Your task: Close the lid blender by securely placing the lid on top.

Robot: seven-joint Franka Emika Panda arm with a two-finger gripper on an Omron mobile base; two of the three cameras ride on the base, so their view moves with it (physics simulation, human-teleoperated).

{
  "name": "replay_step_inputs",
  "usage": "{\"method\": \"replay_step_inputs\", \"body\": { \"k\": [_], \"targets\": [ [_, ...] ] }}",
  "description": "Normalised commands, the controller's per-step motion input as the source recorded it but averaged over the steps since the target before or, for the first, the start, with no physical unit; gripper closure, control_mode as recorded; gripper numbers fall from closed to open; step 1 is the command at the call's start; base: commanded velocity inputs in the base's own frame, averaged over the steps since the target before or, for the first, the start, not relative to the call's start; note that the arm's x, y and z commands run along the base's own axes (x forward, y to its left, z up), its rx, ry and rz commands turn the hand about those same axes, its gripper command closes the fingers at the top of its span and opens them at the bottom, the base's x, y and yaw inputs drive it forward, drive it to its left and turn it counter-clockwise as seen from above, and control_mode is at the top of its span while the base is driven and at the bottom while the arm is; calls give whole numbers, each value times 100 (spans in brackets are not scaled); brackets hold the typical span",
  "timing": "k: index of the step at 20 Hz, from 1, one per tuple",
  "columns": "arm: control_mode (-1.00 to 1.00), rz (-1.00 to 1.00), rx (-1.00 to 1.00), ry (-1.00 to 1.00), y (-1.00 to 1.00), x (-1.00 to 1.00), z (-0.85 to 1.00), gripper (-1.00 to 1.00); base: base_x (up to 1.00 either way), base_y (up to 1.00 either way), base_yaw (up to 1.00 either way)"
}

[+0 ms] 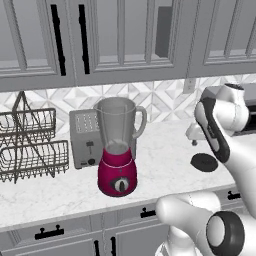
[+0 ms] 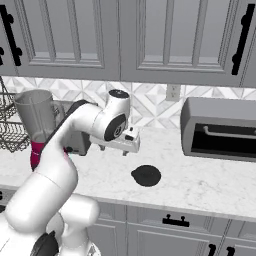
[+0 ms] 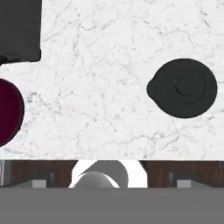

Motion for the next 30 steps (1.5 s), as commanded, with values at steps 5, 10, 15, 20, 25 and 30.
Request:
{"method": "replay_step_inputs", "body": {
  "k": [5, 10, 15, 20, 25, 30],
  "targets": [
    [-100, -13, 0, 34, -69, 12, -61, -100, 0, 0, 0],
    [-100, -10, 0, 29, -43, 34, -60, -100, 0, 0, 0],
    [-100, -3, 0, 5, -11, 37, -44, -100, 0, 0, 0],
    [-100, -1, 0, 0, 0, 38, -44, -100, 0, 0, 0],
    [-100, 0, 0, 0, -9, 32, -44, -100, 0, 0, 0],
    [-100, 0, 1, 0, -17, 24, -11, -100, 0, 0, 0]
  ]
}}
